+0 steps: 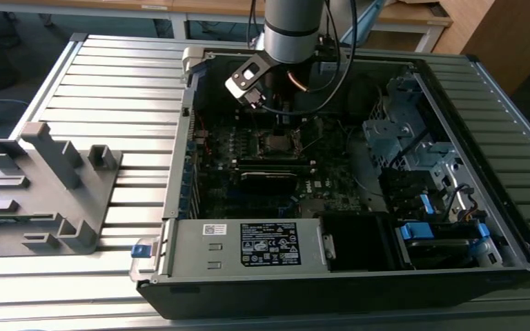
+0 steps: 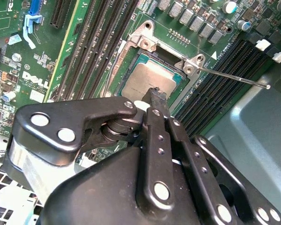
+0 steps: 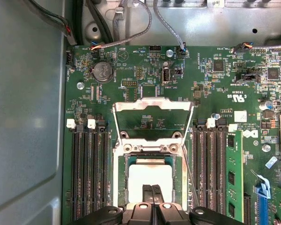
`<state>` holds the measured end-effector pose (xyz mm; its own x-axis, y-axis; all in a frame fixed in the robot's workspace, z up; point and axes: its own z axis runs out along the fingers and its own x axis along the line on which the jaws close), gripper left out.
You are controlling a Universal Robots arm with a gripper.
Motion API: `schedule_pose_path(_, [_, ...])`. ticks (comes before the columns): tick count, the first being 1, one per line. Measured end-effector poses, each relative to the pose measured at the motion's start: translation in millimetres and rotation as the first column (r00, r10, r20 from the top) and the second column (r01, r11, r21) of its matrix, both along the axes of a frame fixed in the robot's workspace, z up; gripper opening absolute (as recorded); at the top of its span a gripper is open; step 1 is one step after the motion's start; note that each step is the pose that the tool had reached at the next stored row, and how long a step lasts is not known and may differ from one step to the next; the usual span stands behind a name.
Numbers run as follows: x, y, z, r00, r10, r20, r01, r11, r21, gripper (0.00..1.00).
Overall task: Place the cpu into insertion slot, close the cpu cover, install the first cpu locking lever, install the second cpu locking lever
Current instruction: 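Close the cpu cover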
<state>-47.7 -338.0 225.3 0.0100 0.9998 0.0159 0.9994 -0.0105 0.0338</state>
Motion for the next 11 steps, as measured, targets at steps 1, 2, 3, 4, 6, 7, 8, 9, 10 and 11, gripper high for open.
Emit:
schedule_pose_path(1, [0.0, 0.0, 0.0, 1.0, 0.0, 0.0, 0.0, 1.0, 0.0, 0.11])
schedule_pose_path(2, [0.0, 0.0, 0.0, 1.0, 0.0, 0.0, 0.0, 1.0, 0.0, 0.11])
schedule_pose_path(3, [0.0, 0.0, 0.0, 1.0, 0.0, -0.0002, 0.0, 1.0, -0.0003, 0.11])
schedule_pose_path(4, [0.0, 0.0, -0.2, 1.0, 0.0, -0.0002, 0.0, 1.0, -0.0003, 0.11])
schedule_pose_path(6, [0.0, 0.0, -0.9, 1.0, 0.0, -0.0001, 0.0, 1.0, -0.0001, 0.11])
schedule_pose_path(7, [0.0, 0.0, -1.0, 1.0, 0.0, -0.0002, 0.0, 1.0, -0.0003, 0.11])
schedule_pose_path(8, [0.0, 0.0, -1.1, 1.0, 0.0, -0.0002, 0.0, 1.0, -0.0003, 0.11])
schedule_pose_path(9, [0.1, 0.0, -1.1, 1.0, 0.0, -0.0002, 0.0, 1.0, -0.0002, 0.11])
schedule_pose_path(10, [0.1, 0.0, -1.2, 1.0, 0.0, -0.0001, 0.0, 1.0, -0.0001, 0.11])
schedule_pose_path(11, [0.1, 0.0, -1.2, 1.0, 0.0, -0.0001, 0.0, 1.0, -0.0001, 0.11])
